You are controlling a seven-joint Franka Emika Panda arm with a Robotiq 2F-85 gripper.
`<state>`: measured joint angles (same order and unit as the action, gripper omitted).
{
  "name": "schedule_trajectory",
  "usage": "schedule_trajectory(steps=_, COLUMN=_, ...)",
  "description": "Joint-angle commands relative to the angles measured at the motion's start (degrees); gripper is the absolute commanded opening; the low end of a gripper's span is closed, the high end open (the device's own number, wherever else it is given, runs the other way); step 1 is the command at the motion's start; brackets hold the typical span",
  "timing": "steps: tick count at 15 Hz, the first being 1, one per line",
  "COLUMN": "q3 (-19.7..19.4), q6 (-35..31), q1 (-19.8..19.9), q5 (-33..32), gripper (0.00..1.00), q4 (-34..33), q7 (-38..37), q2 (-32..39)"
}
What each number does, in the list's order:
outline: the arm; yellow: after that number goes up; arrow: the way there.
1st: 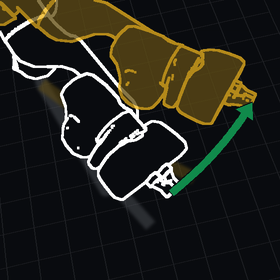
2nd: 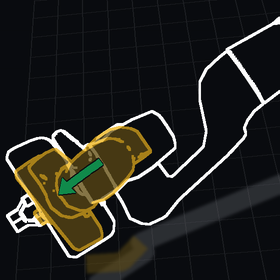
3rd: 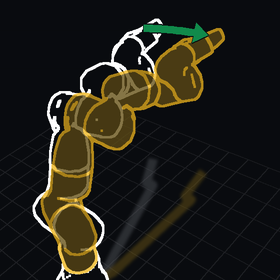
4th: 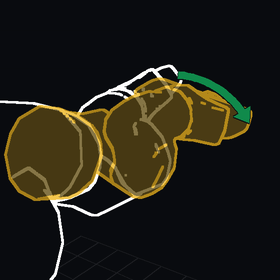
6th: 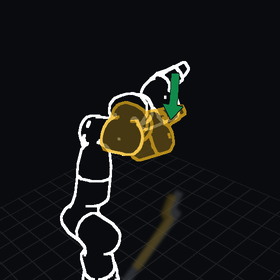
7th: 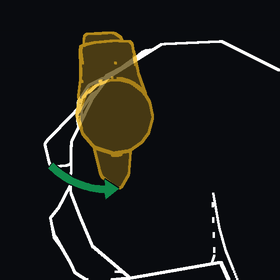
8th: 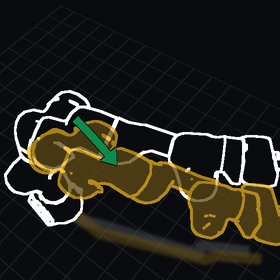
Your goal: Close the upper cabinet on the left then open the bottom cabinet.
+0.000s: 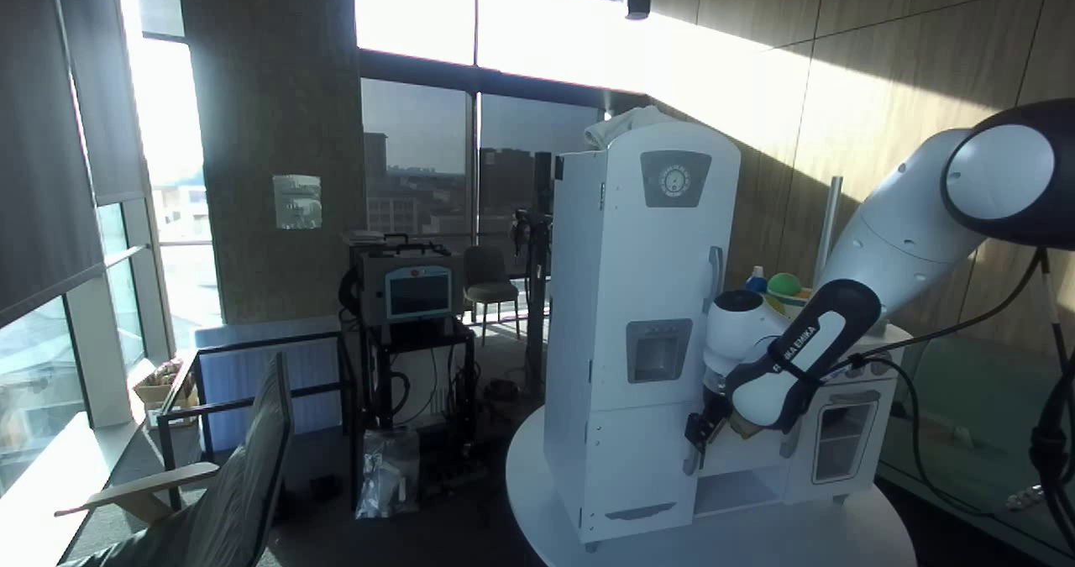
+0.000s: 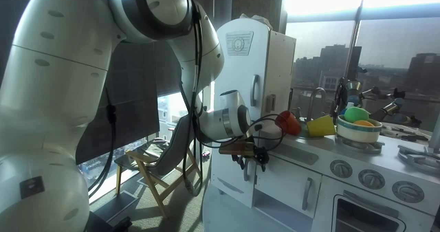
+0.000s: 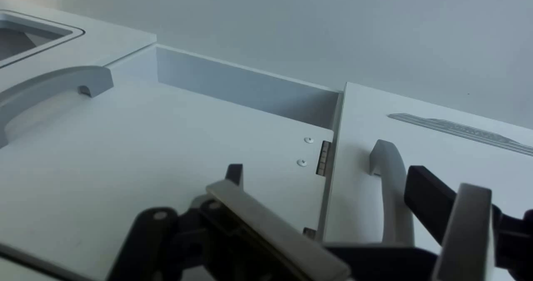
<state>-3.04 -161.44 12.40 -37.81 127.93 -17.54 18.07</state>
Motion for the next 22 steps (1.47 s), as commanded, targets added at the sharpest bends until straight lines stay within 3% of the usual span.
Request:
schedule_trajectory(steps=1, q3=-0.7, q6=-11.9, q1=2.4, q5=8.7, gripper=1.0, q4=2.2, q7=14.8, q2=2.0)
schedule_trajectory(steps=2, q3=4.2, q6=-13.7, q1=7.6, q5=9.4, gripper=1.0, q4=3.0, q7=17.6, q2=2.6)
schedule_trajectory(steps=5, q3=12.6, q6=-15.6, q1=15.9, q5=15.3, gripper=1.0, q4=4.4, q7=26.4, q2=4.9)
schedule_trajectory(steps=9, q3=22.8, q6=-14.1, q1=25.8, q5=17.2, gripper=1.0, q4=6.3, q7=34.2, q2=6.1)
schedule_trajectory(steps=13, q3=27.7, q6=-14.6, q1=31.7, q5=17.4, gripper=1.0, q4=10.0, q7=35.4, q2=2.5)
schedule_trajectory(steps=17, q3=37.0, q6=-14.1, q1=39.9, q5=19.0, gripper=1.0, q4=11.0, q7=38.5, q2=2.8)
schedule_trajectory(steps=20, q3=41.4, q6=-14.4, q1=42.6, q5=18.5, gripper=1.0, q4=11.3, q7=38.2, q2=3.0)
schedule_trajectory(steps=22, q3=42.0, q6=-16.4, q1=42.4, q5=18.1, gripper=1.0, q4=11.9, q7=36.4, q2=2.1)
